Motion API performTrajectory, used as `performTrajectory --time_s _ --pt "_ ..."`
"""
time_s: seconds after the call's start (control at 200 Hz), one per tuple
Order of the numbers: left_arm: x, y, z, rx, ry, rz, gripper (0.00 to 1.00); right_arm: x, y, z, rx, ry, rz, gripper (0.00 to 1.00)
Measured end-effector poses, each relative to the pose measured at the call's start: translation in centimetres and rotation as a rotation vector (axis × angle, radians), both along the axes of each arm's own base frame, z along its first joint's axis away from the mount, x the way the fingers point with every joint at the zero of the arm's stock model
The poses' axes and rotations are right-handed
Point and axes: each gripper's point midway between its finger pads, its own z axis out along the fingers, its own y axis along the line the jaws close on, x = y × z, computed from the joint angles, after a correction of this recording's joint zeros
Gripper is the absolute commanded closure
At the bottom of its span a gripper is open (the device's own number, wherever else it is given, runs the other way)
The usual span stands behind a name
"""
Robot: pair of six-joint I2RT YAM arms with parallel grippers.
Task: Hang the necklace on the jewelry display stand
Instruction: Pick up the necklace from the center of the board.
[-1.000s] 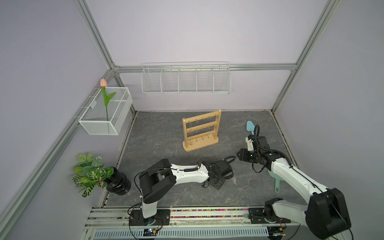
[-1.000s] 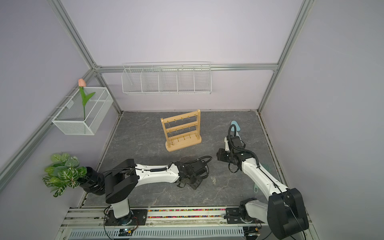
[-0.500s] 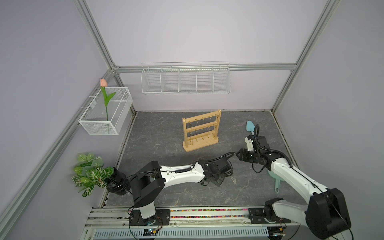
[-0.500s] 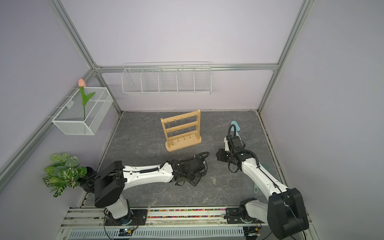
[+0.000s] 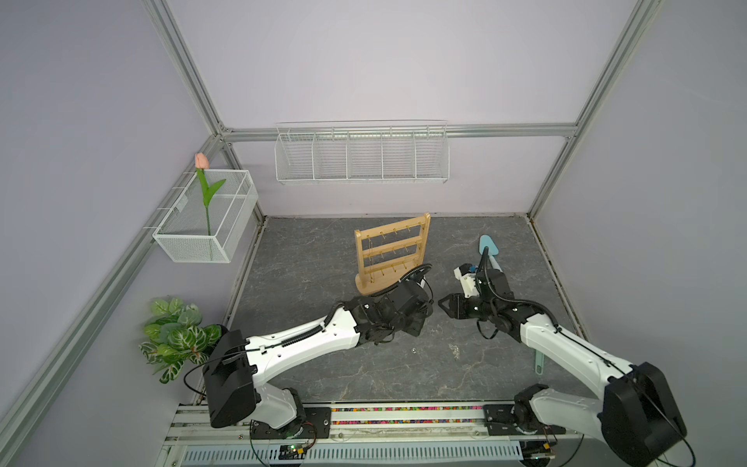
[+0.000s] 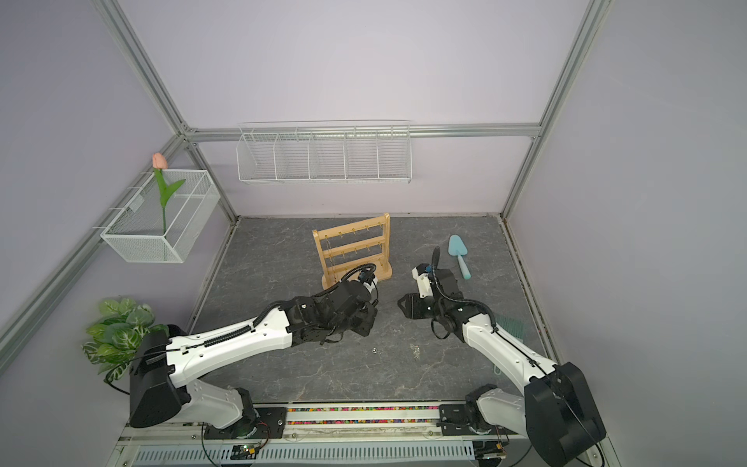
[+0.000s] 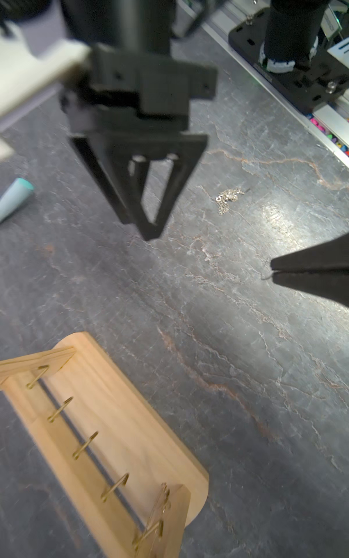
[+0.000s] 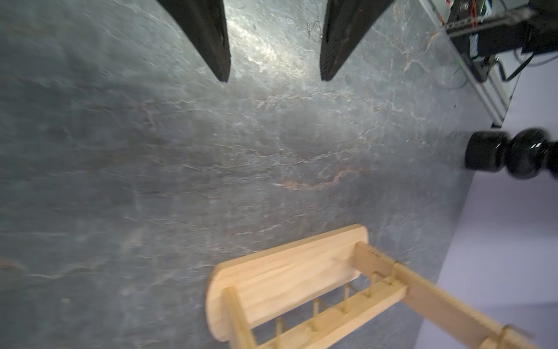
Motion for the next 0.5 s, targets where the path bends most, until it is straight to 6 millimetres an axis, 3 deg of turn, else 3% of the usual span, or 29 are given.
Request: performTrajectory --time_s 0.16,0.375,0.505 --pt "0.7 0.9 2.7 -0.039 -0.049 0.028 1.00 -1.9 1.8 0.5 0.126 -0.082 0.129 0.37" --pt "0.8 1.7 5.9 -0.073 -0.100 0.032 1.00 -2.3 4.6 6.1 0.304 -0.297 0.295 0.33" --pt "0.7 2.1 7.8 -0.100 -0.124 0.033 1.00 -3.0 6.3 8.2 0.372 -0.392 0.389 0.30"
